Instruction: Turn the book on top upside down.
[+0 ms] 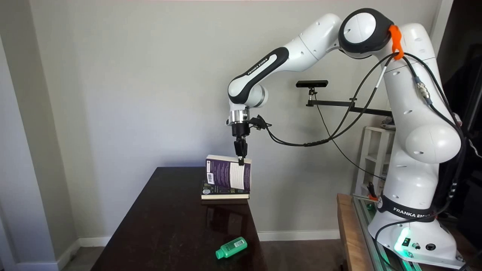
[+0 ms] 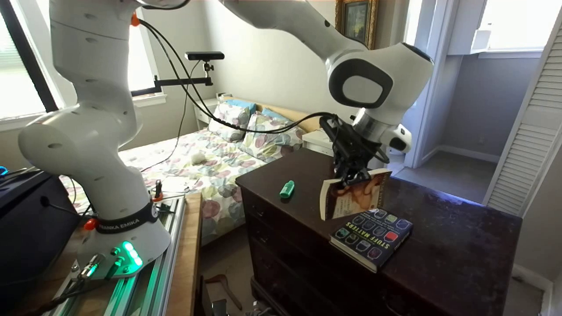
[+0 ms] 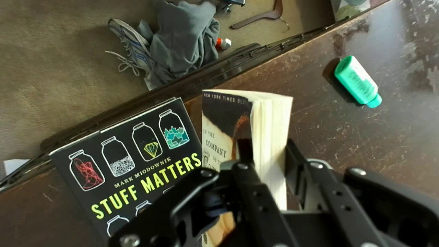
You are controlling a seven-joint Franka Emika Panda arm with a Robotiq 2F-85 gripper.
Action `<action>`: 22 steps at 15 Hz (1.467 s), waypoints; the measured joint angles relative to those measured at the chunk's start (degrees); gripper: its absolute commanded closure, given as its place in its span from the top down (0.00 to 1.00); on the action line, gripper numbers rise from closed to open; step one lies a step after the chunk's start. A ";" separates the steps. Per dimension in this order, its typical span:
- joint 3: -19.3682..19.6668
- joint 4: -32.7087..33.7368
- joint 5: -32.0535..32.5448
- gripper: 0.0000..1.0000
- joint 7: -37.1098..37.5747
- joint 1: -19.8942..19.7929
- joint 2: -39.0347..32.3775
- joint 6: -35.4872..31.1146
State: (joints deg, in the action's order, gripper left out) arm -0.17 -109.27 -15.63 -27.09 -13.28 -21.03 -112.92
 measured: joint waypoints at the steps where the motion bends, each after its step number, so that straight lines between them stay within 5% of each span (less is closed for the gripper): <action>1: 0.10 0.10 -0.99 0.07 -2.70 -1.05 -0.57 1.33; 7: 1.19 1.60 -2.47 0.07 -11.77 -4.77 -4.56 5.41; 22: 2.67 5.56 -1.91 0.07 -10.57 -4.80 -8.54 0.21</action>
State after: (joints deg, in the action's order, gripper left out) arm 2.50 -103.71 -17.55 -37.66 -18.08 -29.57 -112.70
